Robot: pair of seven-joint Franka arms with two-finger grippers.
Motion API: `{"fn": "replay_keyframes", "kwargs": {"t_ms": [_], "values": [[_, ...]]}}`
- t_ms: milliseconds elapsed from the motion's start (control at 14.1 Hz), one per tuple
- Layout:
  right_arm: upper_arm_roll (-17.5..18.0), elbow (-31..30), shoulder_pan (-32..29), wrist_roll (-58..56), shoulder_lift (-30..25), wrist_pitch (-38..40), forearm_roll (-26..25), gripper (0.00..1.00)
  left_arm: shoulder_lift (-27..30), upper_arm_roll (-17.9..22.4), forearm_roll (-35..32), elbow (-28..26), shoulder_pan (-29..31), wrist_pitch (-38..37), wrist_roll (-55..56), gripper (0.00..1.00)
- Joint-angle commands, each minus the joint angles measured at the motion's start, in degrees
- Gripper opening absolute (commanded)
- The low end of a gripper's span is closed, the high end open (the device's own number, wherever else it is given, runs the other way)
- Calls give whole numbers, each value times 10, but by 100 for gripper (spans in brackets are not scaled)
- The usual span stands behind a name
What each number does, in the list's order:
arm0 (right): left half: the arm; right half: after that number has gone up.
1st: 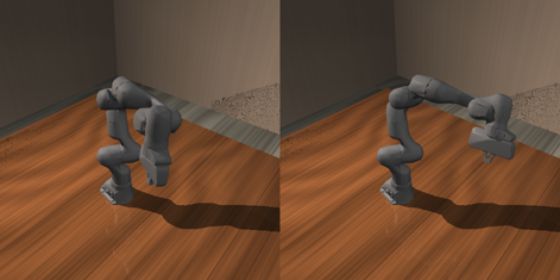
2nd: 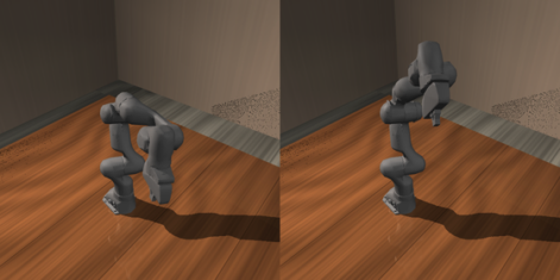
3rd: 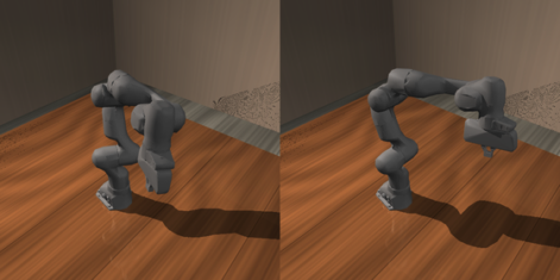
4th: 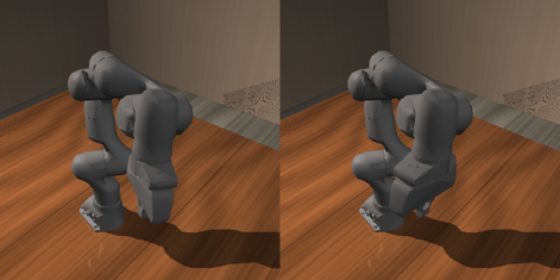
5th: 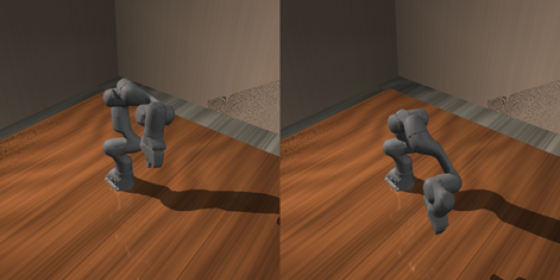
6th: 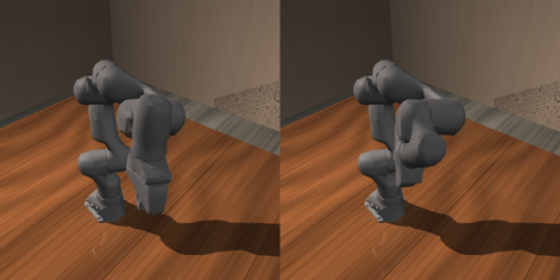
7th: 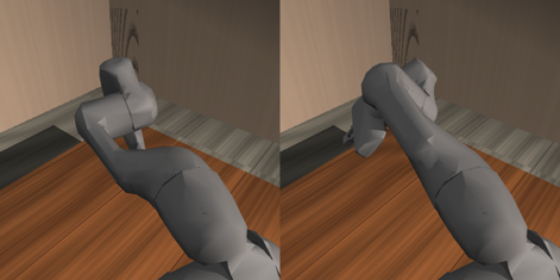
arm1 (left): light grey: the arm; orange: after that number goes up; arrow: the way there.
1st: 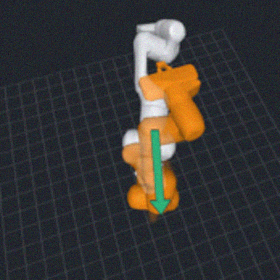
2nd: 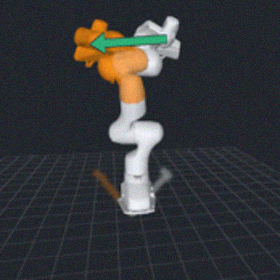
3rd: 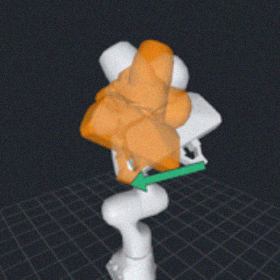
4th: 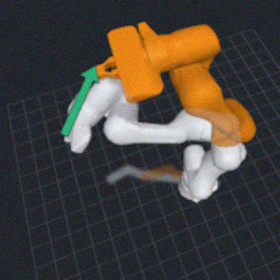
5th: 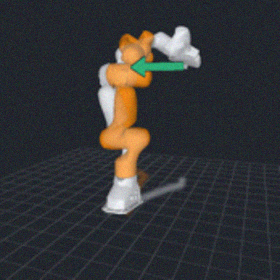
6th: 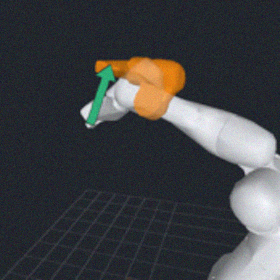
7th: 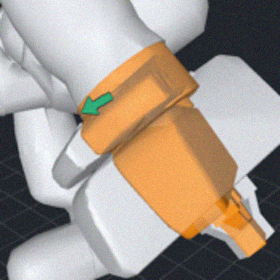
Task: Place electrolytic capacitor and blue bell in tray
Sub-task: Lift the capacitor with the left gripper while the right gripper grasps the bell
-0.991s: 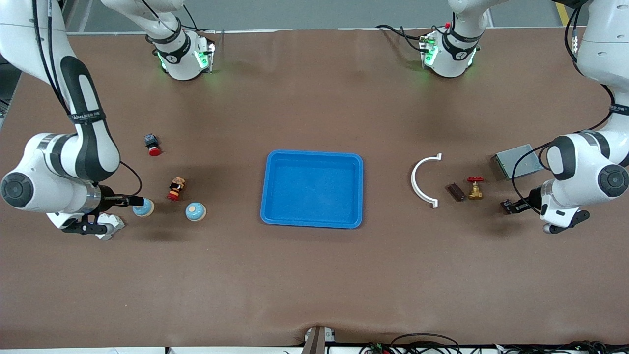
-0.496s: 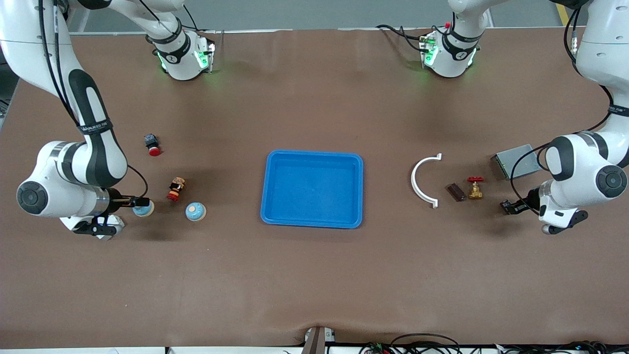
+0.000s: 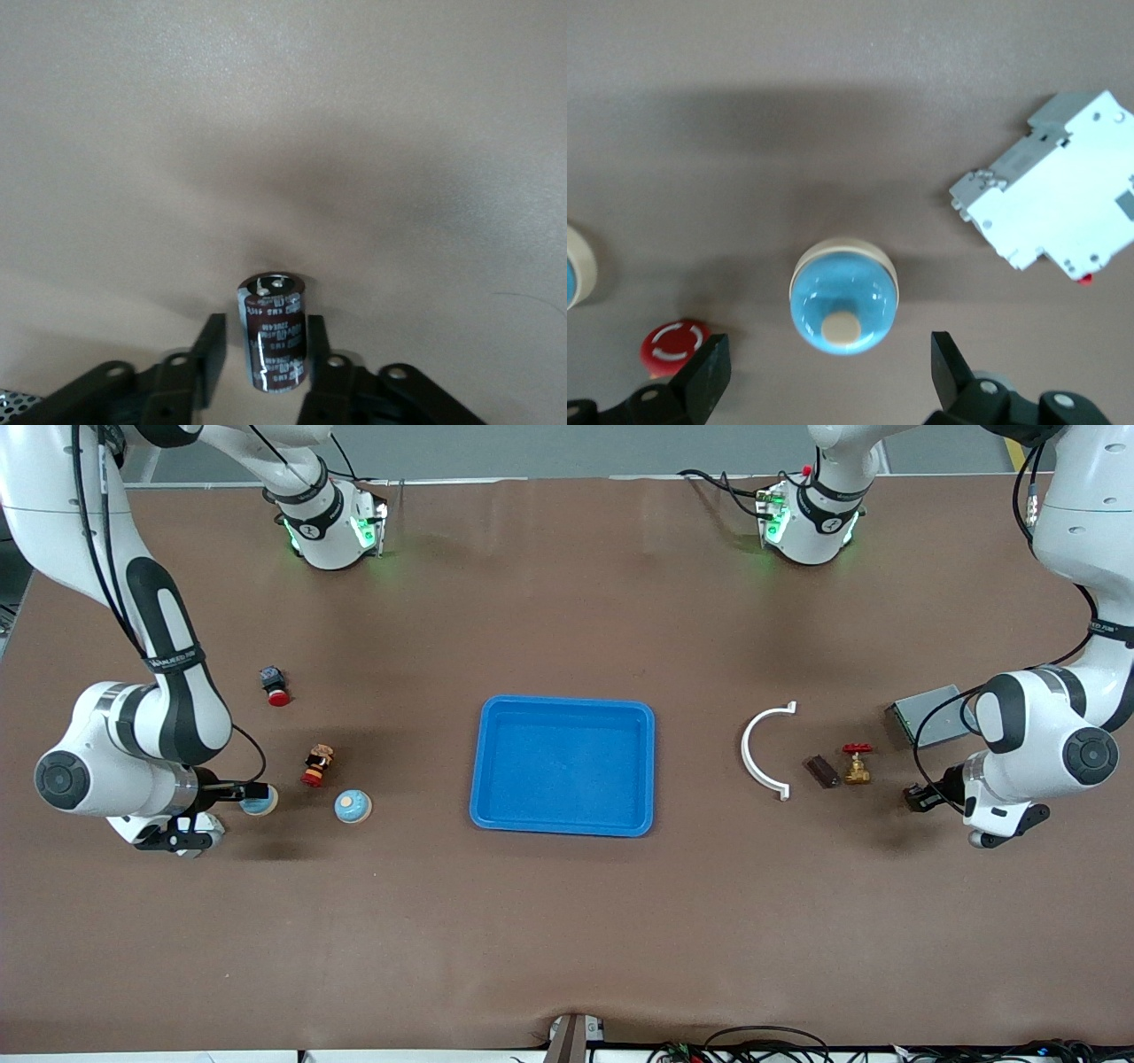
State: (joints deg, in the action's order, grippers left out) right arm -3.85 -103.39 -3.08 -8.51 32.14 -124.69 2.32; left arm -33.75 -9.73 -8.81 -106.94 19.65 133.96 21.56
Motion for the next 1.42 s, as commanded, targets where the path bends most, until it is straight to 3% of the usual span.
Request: {"fn": "replay_keyframes", "kwargs": {"t_ms": [0,283,566,779,991,1345], "values": [[5,-21,-8,-11,-1,-27,-2,100,-7,-3,-6,4,0,6,9,25],[5,-24,-13,-12,-1,-36,-2,100,-13,-3,-7,4,0,8,9,0],[5,-29,-15,-12,12,-58,-2,100,7,-6,-8,5,0,0,-1,0],[5,-30,-15,-12,13,-58,-2,100,33,-36,-7,14,0,-41,14,0],[5,-29,-15,-12,19,-58,-1,100,47,-100,-8,37,0,-126,117,0],[6,-29,-14,-12,25,-65,-1,100,51,-180,-8,42,-17,-140,272,0]]}}
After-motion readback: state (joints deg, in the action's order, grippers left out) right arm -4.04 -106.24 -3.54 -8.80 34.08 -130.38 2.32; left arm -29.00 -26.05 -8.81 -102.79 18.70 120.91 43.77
